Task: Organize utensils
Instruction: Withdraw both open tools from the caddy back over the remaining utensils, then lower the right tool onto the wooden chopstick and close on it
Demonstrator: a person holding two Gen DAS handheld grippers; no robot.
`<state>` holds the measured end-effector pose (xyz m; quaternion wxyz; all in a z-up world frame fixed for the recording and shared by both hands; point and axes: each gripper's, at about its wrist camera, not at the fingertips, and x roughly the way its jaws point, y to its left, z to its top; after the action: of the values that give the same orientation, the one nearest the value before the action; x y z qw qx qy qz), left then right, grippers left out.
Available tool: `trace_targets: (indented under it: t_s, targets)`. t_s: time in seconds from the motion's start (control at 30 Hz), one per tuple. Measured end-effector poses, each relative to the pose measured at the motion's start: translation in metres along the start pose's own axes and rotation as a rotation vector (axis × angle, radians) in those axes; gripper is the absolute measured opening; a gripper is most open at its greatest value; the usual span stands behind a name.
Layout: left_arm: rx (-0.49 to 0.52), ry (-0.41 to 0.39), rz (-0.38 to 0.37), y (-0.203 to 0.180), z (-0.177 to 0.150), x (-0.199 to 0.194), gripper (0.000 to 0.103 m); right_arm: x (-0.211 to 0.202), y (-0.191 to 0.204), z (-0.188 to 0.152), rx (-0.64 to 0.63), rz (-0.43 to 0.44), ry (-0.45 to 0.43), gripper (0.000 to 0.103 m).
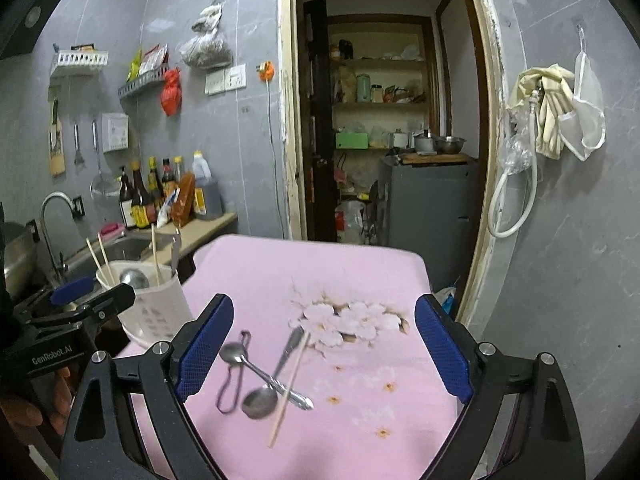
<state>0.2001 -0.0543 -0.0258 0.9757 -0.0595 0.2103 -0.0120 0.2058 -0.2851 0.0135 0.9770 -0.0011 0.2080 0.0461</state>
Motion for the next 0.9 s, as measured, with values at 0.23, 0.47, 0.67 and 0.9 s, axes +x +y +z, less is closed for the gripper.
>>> trace_targets:
  t_s: [0.23, 0.47, 0.67, 0.9]
  targets:
    - [0.004, 0.041, 0.069, -0.014, -0.025, 0.013, 0.094, 0.023, -0.013, -0.026, 0.012, 0.027, 0.079, 0.089]
    - [-0.004, 0.125, 0.071, -0.016, -0.041, 0.038, 0.094, 0.057, -0.024, -0.053, 0.045, 0.067, 0.180, 0.089]
    - [-0.043, 0.275, 0.013, -0.013, -0.056, 0.067, 0.094, 0.087, -0.031, -0.072, 0.076, 0.116, 0.301, 0.088]
    - [-0.094, 0.427, -0.052, -0.013, -0.074, 0.093, 0.082, 0.121, -0.034, -0.085, 0.107, 0.185, 0.407, 0.072]
